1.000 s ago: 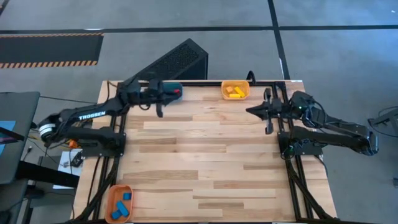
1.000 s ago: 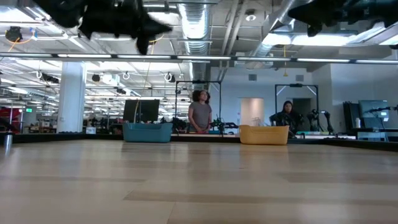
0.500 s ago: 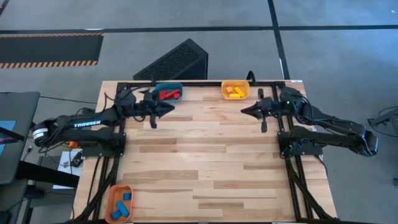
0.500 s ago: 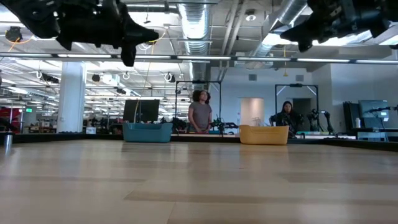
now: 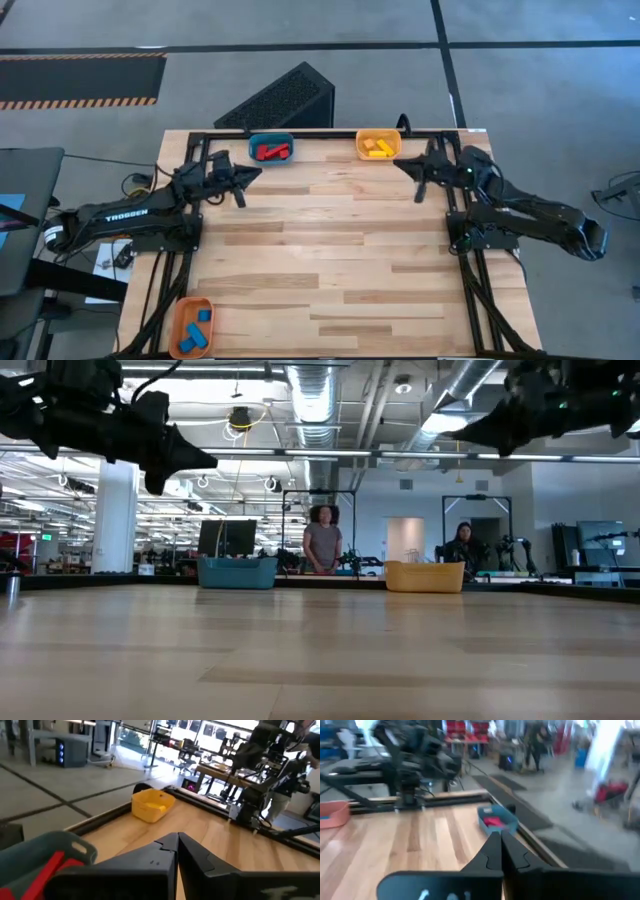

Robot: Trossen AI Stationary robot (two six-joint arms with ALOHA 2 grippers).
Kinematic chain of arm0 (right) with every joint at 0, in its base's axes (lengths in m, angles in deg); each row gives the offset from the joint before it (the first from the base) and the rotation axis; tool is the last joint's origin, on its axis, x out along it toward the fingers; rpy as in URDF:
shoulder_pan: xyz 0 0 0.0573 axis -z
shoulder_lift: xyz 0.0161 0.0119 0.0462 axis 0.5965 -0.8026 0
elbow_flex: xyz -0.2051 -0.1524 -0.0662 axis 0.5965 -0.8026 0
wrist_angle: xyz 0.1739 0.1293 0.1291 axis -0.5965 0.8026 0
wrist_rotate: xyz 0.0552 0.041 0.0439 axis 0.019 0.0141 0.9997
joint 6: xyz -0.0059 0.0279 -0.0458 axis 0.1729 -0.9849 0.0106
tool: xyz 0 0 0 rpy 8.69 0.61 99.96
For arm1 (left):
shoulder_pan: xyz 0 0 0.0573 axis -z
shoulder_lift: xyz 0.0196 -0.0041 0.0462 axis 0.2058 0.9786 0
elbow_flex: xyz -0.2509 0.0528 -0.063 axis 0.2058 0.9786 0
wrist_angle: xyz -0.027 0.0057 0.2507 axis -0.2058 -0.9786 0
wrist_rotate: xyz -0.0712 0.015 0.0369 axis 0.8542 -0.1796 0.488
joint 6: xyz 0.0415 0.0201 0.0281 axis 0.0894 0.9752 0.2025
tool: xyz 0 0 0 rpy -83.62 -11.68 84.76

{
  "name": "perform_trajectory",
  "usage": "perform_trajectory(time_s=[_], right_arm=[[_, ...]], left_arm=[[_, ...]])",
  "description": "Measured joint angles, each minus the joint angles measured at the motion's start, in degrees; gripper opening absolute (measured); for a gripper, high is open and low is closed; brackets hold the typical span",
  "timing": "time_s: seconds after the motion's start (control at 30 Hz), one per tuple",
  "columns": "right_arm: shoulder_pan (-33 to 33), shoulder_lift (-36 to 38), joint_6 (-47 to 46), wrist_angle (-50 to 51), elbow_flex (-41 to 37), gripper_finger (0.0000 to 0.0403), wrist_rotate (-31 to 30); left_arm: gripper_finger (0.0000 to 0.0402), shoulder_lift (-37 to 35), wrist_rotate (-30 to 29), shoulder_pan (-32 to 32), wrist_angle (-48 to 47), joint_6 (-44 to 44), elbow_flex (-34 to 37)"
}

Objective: Sort & place blocks by color
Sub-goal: Return to Home Position

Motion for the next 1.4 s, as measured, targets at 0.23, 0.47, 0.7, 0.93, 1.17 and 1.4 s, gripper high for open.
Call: perform_trajectory(time_s=[0.23, 0.47, 0.7, 0.93, 1.17, 1.4], right_arm=[[1.3, -2.1, -2.4, -5.2, -0.3, 0.0004, 9.9], [2.8, -2.1, -4.5, -3.6, -0.3, 0.0012, 7.6], [1.4, -1.8, -5.2, -5.7, -0.3, 0.0004, 8.2], [0.7, 3.8, -2.7, -4.9, -0.2, 0.0009, 8.7], [0.7, 12.5, -1.4, 6.0, -0.2, 0.0003, 13.8], [0.6, 16.1, -4.9, 9.4, -0.2, 0.0008, 14.5]], left_arm=[[0.0000, -0.5, 5.9, 0.2, 8.8, 7.7, -0.1], [0.0000, 0.5, 5.5, 0.2, -5.6, 8.1, 0.0], [0.0000, 1.9, 5.1, 0.2, 9.4, 13.4, -0.1], [0.0000, -0.5, 8.0, 0.2, 17.1, 16.3, -0.1], [0.0000, -4.8, 15.6, 0.2, 8.8, 16.1, -0.1], [0.0000, -5.1, 13.4, 0.2, 8.2, 18.0, -0.1]])
